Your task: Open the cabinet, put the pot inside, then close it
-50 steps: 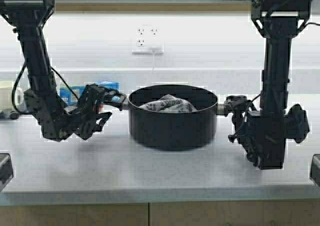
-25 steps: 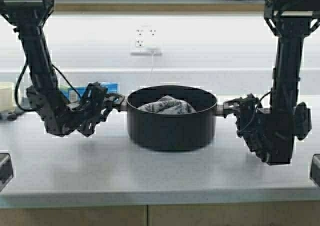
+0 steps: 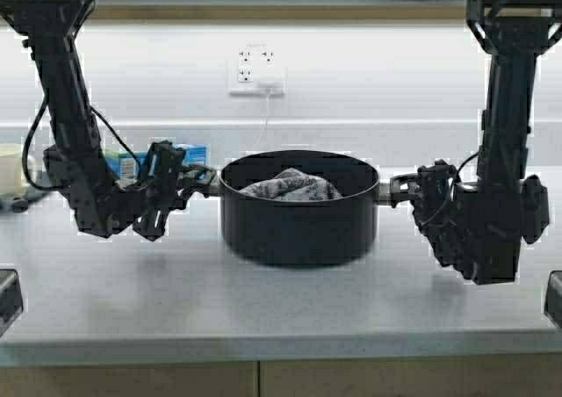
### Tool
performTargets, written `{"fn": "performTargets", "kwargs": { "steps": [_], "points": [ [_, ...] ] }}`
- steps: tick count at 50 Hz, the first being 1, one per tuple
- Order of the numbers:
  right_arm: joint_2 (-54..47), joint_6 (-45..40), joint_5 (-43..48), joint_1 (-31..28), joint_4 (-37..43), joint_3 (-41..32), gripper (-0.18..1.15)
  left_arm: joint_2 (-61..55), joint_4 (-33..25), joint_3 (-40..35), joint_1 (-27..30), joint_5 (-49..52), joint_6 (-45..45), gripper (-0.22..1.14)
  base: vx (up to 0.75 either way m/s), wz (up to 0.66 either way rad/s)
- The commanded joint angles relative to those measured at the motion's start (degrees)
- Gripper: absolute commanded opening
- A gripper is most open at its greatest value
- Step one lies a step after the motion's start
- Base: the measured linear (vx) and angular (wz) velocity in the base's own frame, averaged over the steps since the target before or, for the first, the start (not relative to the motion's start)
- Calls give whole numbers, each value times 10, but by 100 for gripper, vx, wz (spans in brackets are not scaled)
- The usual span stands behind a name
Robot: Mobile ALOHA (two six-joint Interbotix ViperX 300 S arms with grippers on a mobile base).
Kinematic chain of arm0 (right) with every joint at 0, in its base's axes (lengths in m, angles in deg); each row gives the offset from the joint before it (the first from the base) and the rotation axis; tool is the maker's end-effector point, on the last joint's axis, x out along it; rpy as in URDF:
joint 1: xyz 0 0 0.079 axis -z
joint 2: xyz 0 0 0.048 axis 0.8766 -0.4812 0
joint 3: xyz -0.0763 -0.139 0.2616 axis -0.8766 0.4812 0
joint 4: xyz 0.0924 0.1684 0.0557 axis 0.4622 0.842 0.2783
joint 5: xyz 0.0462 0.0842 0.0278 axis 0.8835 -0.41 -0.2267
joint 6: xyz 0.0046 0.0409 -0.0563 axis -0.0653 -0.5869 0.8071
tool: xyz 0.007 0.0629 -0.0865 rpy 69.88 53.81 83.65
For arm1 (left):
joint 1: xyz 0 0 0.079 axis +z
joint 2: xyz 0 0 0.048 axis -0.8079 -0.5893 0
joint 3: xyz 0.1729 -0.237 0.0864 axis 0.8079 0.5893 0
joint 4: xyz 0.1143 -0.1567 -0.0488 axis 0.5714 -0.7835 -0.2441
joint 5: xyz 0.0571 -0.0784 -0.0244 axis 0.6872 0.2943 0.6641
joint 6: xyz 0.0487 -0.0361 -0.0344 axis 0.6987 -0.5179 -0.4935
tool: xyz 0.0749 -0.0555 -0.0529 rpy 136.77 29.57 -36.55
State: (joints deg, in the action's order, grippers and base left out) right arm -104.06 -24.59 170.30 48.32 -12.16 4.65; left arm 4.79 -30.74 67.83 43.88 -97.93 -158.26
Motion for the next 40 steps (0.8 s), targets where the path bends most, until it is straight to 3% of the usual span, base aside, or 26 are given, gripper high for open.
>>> {"fn": "performTargets", "kwargs": {
  "steps": [1, 15, 40],
  "points": [
    [56, 22, 7, 2, -6, 45, 8, 53, -1, 64, 4, -25, 17, 1, 2, 0],
    [166, 19, 7, -5, -62, 154, 8, 186, -23, 217, -24, -67, 61, 1, 2, 1],
    [363, 18, 6, -91, -61, 326, 8, 433, -120, 448, -134, -81, 100, 1, 0, 0]
  ]
}}
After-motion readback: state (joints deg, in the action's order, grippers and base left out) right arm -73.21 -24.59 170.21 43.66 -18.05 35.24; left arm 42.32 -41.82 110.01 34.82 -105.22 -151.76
